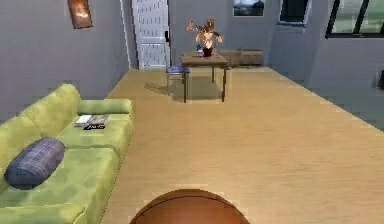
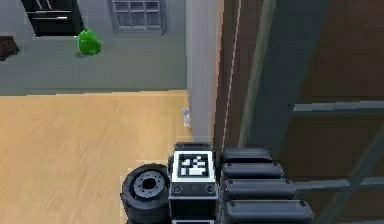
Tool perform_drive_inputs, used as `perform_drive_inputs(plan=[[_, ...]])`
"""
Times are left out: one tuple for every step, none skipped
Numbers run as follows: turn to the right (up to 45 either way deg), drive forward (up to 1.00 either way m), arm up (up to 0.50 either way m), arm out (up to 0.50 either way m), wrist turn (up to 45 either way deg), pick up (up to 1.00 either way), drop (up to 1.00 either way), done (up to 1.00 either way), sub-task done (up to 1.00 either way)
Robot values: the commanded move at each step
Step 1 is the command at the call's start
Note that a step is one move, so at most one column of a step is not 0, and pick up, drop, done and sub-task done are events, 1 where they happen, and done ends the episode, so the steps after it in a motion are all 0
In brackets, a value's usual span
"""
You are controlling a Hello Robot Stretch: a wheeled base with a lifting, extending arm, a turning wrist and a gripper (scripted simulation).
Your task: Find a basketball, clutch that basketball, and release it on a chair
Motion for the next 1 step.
perform_drive_inputs(plan=[[0.0,0.35,0.0,0.0,0.0,0.0,0.0,0.0,0.0]])
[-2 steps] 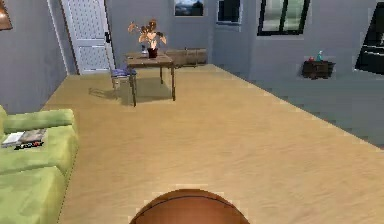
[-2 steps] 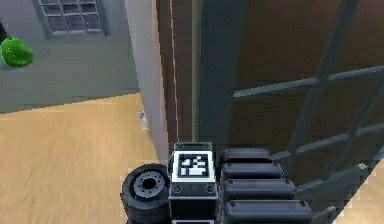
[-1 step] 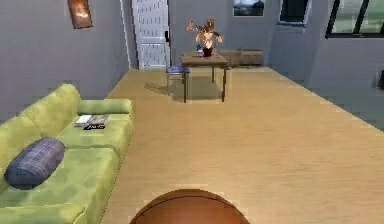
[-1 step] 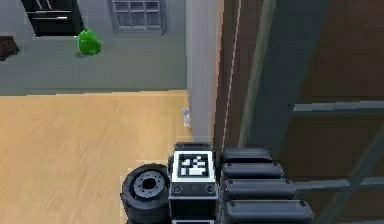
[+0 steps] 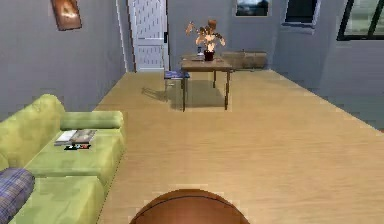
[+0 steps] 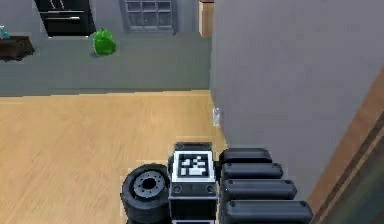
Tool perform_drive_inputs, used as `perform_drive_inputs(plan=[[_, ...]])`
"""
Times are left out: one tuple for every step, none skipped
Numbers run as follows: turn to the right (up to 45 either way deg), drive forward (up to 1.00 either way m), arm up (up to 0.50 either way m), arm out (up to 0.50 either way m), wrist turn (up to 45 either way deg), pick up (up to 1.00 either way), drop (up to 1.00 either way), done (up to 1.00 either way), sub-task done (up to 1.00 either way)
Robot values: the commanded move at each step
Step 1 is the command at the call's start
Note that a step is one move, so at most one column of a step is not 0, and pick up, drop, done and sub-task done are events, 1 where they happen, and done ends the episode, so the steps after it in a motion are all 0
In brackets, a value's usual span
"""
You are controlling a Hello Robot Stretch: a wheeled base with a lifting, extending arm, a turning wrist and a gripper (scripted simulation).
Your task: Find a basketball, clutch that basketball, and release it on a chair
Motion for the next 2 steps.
perform_drive_inputs(plan=[[45.0,0.0,0.0,0.0,0.0,0.0,0.0,0.0,0.0],[36.0,0.0,0.0,0.0,0.0,0.0,0.0,0.0,0.0]])
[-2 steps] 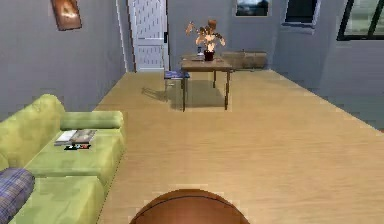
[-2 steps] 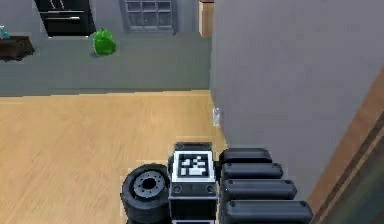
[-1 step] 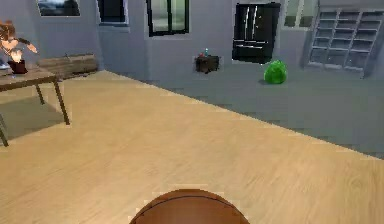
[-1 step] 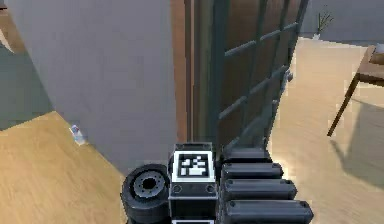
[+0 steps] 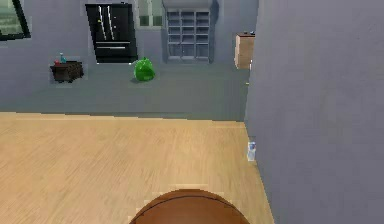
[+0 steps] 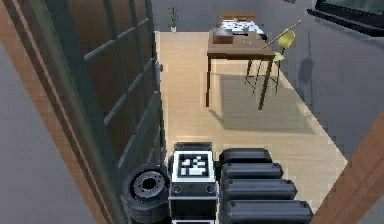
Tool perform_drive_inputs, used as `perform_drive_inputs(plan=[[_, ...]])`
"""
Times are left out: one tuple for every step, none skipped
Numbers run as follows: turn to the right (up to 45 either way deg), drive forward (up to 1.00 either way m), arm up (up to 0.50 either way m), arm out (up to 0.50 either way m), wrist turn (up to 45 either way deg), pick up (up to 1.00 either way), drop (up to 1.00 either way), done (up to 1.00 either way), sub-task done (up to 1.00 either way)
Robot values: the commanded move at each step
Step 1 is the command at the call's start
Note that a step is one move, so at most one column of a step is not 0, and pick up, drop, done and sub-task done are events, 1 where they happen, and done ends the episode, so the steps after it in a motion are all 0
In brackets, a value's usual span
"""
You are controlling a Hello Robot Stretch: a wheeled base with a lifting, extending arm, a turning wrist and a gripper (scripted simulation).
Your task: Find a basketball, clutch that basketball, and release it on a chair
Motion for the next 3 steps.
perform_drive_inputs(plan=[[3.0,0.0,0.0,0.0,0.0,0.0,0.0,0.0,0.0],[-45.0,0.0,0.0,0.0,0.0,0.0,0.0,0.0,0.0],[-45.0,0.0,0.0,0.0,0.0,0.0,0.0,0.0,0.0]])
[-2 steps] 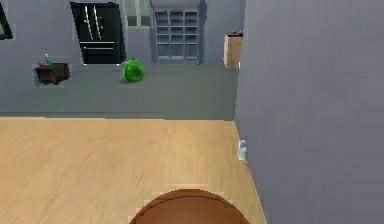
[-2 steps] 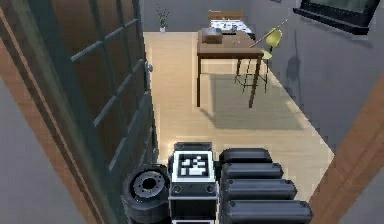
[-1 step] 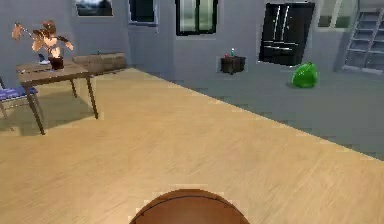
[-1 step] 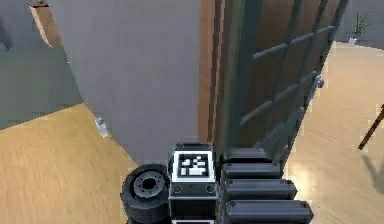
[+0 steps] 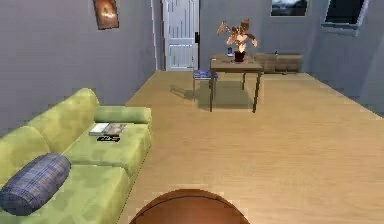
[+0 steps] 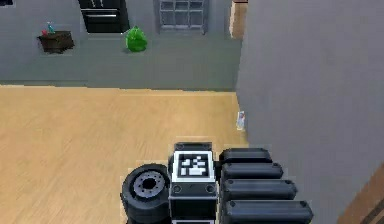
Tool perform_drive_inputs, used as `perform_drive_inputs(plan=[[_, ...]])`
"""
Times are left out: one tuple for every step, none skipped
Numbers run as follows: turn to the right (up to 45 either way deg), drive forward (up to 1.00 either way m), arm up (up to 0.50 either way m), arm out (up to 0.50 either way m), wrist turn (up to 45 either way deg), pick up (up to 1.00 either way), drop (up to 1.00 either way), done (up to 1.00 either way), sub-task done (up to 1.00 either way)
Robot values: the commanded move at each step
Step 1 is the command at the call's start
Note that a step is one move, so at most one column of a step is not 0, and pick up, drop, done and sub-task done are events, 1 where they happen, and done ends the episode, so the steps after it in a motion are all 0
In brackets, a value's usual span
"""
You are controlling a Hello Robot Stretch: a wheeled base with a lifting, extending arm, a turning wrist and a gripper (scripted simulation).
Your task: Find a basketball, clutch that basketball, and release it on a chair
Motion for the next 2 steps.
perform_drive_inputs(plan=[[-21.0,0.0,0.0,0.0,0.0,0.0,0.0,0.0,0.0],[0.0,0.05,0.0,0.0,0.0,0.0,0.0,0.0,0.0]])
